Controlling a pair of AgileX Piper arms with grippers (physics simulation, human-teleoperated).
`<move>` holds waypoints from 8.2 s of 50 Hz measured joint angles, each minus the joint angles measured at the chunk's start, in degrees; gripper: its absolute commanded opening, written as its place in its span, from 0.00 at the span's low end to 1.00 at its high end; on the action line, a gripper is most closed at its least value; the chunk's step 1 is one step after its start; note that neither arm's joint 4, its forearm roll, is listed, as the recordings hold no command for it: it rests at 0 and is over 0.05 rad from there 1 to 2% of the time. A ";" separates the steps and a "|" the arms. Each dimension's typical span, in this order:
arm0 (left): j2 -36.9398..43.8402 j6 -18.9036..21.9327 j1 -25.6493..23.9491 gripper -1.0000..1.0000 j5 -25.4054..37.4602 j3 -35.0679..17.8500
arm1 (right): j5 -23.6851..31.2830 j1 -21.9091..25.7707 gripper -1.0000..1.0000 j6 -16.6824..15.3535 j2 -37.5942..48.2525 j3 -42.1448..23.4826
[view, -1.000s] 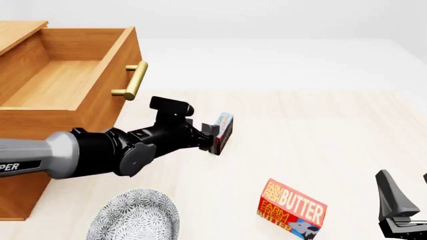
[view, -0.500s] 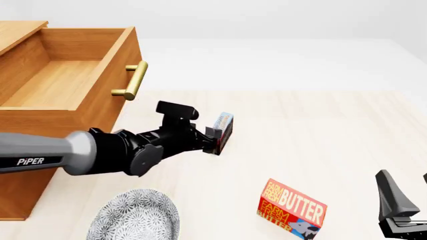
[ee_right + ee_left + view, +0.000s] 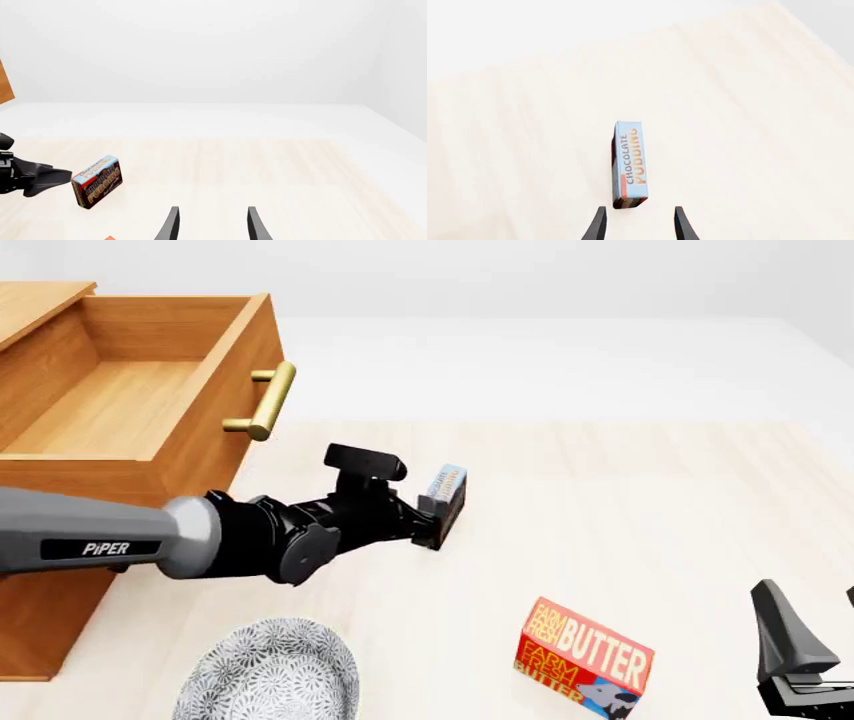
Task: Put the chocolate pudding in the top drawer of the cabinet and close it.
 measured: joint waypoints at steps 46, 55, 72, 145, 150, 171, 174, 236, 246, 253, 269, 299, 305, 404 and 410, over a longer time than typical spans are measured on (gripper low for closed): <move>8.01 -0.74 0.59 1.00 -2.41 -3.45 | 0.00 0.00 1.00 0.00 0.00 0.00; 9.08 -1.29 0.26 1.00 -3.36 -3.55 | 0.00 0.00 1.00 0.00 0.00 0.00; 11.09 -2.52 -0.28 1.00 -5.39 -3.62 | 0.00 0.00 1.00 0.00 0.00 0.00; 14.36 -2.13 0.69 0.00 -6.59 -6.77 | 0.00 0.00 1.00 0.00 0.00 0.00; 14.34 -2.02 0.80 0.00 -6.42 -6.98 | 0.00 0.00 1.00 0.00 0.00 0.00; 10.98 1.11 1.45 0.00 -3.28 -7.81 | 0.00 0.00 1.00 0.00 0.00 0.00; 10.07 1.49 1.40 0.00 -2.71 -7.85 | 0.00 0.00 1.00 0.00 0.00 0.00; -9.85 7.17 -0.80 0.00 4.49 -7.22 | 0.00 0.00 1.00 0.00 0.00 0.00; -12.60 8.73 -0.80 0.00 7.22 -8.15 | 0.00 0.00 1.00 0.00 0.00 0.00; -14.25 9.83 -0.54 0.00 8.69 -8.55 | 0.00 0.00 1.00 0.00 0.00 0.00; -17.60 12.49 0.35 0.00 11.67 -9.68 | 0.00 0.00 1.00 0.00 0.00 0.00; -24.44 17.80 3.53 0.00 19.39 -13.77 | 0.00 0.00 1.00 0.00 0.00 0.00; -25.88 18.73 4.32 0.00 20.94 -14.73 | 0.00 0.00 1.00 0.00 0.00 0.00; -50.19 18.35 31.31 0.00 37.27 -6.65 | 0.00 0.00 1.00 0.00 0.00 0.00; -50.61 17.65 32.10 0.00 37.51 -5.82 | 0.00 0.00 1.00 0.00 0.00 0.00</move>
